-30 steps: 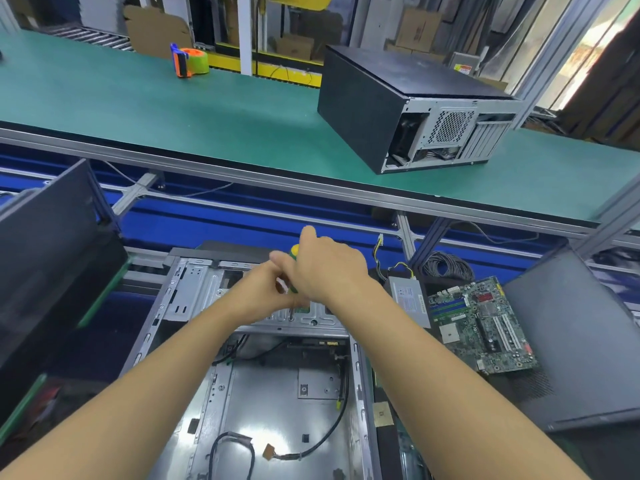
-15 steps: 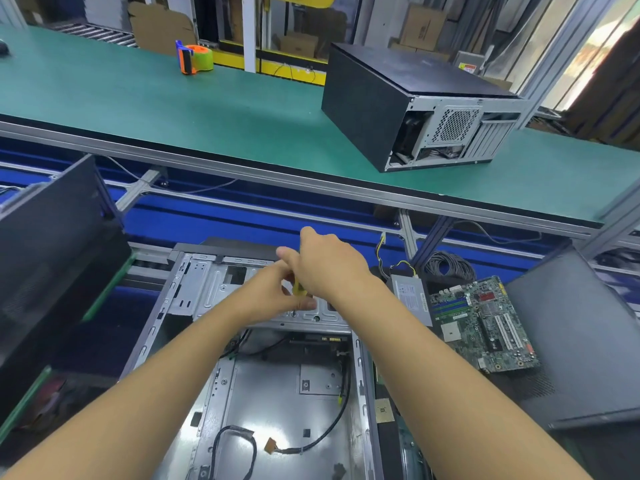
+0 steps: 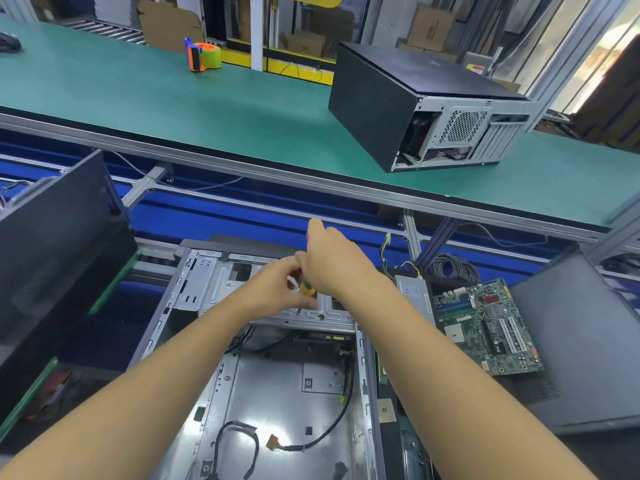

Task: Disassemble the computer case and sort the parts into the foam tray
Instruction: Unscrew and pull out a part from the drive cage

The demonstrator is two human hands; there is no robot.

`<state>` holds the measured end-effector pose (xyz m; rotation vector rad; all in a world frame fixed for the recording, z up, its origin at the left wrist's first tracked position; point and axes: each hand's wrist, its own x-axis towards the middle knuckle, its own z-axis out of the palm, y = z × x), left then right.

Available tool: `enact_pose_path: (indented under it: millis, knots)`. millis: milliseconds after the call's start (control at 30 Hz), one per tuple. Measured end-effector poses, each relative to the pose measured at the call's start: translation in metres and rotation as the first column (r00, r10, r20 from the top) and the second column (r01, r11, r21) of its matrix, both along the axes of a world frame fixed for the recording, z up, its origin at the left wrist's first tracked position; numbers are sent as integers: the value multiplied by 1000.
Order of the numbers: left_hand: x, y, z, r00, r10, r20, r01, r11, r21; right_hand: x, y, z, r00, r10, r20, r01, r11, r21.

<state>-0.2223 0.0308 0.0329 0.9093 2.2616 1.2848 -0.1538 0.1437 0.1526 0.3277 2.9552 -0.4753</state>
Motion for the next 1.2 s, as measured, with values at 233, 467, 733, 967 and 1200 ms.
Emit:
enact_pose_path:
  millis: [233,467,733,967,1200]
  knots:
    - [-7,-27,-25,979,-89,-186,34,959,-280,0,6,-1,990,135,45,-129,985,-118]
    - [-3,-15,-27,958,-92,-272,1,948,-319,1,10,-8,982,103,-161,-118,989,-87]
    - [0,-7,-27,946,-49,-321,-81,922,-378,2,13,-6,983,92,-160,-119,979,-166]
    - [5,-2,-28,914,-104,-392,-56,925,-375,2,16,2,977,102,-188,-136,975,-177]
    - [0,-5,-29,960,66,-274,-120,975,-188,8,31,9,961,23,-275,-82,976,-203]
